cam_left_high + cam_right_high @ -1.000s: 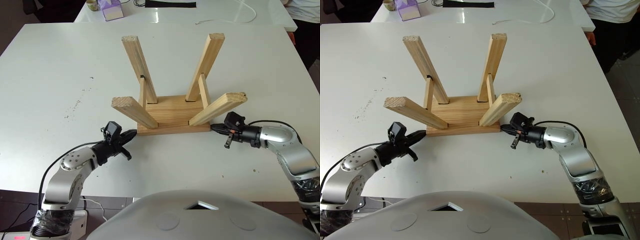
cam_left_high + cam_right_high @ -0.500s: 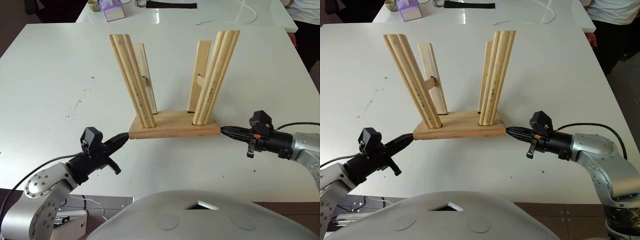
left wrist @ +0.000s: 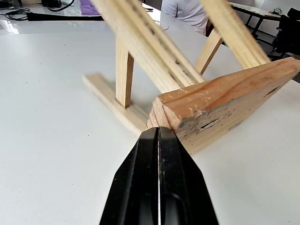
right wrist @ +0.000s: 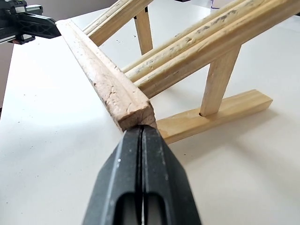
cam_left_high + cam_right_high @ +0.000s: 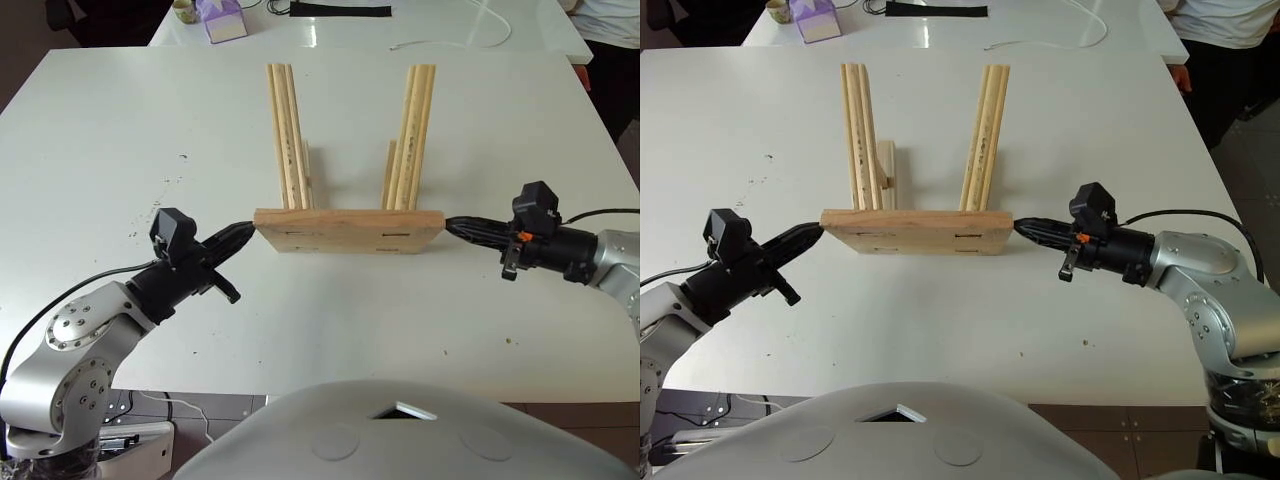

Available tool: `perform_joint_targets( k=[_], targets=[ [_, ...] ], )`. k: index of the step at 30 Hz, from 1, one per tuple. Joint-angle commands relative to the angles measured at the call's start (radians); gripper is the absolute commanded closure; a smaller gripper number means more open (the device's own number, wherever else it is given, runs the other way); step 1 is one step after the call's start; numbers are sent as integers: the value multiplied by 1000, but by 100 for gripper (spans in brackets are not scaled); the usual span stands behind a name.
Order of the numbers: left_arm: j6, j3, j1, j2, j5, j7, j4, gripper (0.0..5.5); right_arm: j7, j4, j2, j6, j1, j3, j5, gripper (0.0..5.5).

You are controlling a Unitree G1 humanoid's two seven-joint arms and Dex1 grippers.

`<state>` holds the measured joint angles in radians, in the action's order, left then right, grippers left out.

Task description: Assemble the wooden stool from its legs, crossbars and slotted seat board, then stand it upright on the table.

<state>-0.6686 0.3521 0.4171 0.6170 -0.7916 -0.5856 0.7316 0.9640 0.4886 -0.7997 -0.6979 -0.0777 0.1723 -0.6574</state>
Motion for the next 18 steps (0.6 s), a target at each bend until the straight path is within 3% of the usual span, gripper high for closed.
perform_joint_targets(
  k=[1,4,11,14,18],
  targets=[
    [16,-76,-26,1,-17,-57,2,547,42,-23,15,38,38,-81,12,550],
    [43,-38,-11,17,42,-41,-54,547,56,-39,-6,58,9,-54,18,550],
    [73,213,97,75,14,-148,-151,547,34,-159,-18,109,-103,115,46,550],
    [162,113,94,133,178,-200,-285,547,30,-175,-2,216,-173,49,157,550],
    [374,-179,5,162,488,-237,-469,497,47,-226,6,370,-148,-141,335,483]
  ],
)
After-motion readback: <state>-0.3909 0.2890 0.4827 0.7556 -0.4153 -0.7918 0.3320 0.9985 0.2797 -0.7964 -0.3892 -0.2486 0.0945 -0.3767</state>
